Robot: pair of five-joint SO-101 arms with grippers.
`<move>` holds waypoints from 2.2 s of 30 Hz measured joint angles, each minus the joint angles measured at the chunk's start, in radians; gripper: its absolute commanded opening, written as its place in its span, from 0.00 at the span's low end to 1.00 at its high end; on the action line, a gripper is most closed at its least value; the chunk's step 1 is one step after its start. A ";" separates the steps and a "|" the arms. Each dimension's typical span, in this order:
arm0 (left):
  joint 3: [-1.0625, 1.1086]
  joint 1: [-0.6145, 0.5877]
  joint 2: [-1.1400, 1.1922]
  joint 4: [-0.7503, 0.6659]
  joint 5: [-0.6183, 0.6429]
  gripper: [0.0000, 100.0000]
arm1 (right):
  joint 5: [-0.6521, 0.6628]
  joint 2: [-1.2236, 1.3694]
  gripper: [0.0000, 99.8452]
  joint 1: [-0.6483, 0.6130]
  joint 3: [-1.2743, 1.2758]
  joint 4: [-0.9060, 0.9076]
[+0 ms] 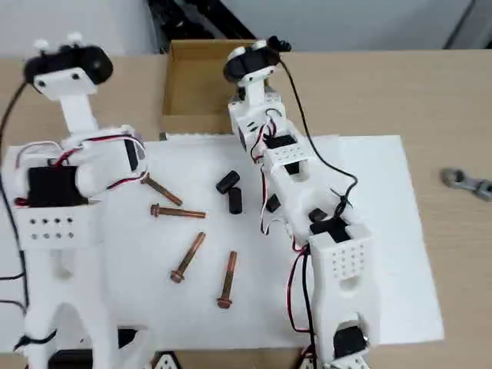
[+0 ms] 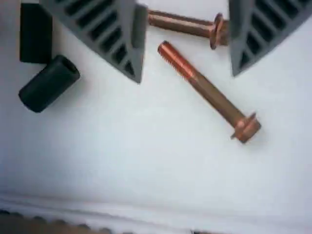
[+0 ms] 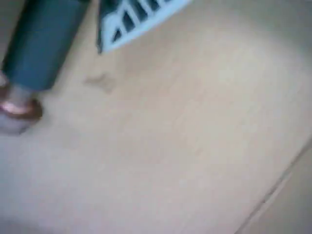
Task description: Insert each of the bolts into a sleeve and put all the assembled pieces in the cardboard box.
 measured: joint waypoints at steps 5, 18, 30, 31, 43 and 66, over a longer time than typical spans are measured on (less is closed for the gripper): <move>0.060 -0.011 0.094 0.000 0.015 0.11 | -0.087 -0.114 0.22 0.011 0.002 0.146; 0.026 -0.021 0.390 0.054 0.221 0.14 | -0.195 -0.497 0.22 0.063 0.002 0.732; -0.005 -0.014 0.543 0.006 0.388 0.16 | -0.235 -0.724 0.21 0.098 0.002 1.079; -0.005 -0.009 0.543 -0.005 0.400 0.16 | -0.235 -0.736 0.21 0.098 0.002 1.092; -0.005 -0.002 0.548 -0.040 0.539 0.16 | -0.095 -0.887 0.21 0.098 0.002 1.413; -0.040 0.012 0.747 -0.186 0.701 0.16 | -0.064 -1.309 0.21 0.100 0.333 1.514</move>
